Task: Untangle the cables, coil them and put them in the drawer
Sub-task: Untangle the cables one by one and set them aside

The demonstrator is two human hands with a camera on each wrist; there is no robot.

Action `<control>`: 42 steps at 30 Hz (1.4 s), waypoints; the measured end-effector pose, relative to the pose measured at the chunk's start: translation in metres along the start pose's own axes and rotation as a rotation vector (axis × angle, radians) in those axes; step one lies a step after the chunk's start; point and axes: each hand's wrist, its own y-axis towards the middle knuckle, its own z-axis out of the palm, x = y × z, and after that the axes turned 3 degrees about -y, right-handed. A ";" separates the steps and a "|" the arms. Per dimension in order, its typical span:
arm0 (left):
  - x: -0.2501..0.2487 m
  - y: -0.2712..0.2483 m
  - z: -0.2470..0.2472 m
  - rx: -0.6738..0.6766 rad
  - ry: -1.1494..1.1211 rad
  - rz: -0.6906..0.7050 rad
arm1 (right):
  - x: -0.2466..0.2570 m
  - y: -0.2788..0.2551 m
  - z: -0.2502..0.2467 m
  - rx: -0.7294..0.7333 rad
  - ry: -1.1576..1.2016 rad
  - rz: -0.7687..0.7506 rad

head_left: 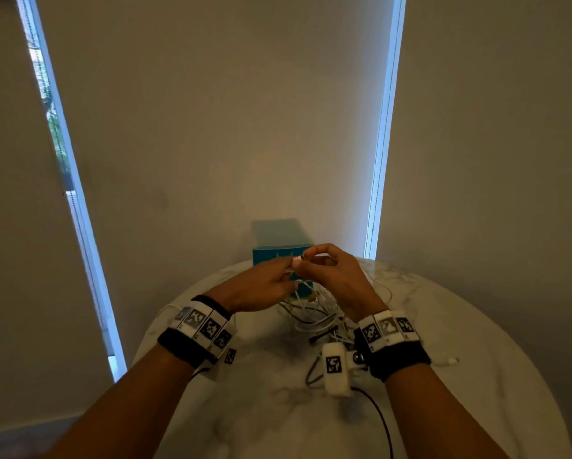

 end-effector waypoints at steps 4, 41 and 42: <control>0.010 -0.005 -0.007 0.013 -0.024 0.016 | 0.007 0.002 0.007 0.029 -0.045 -0.016; 0.179 -0.086 -0.173 -0.695 0.577 -0.587 | 0.074 0.019 0.029 -0.057 -0.271 -0.221; 0.177 -0.087 -0.183 -0.847 0.573 -0.566 | 0.074 0.016 0.034 -0.057 -0.251 -0.247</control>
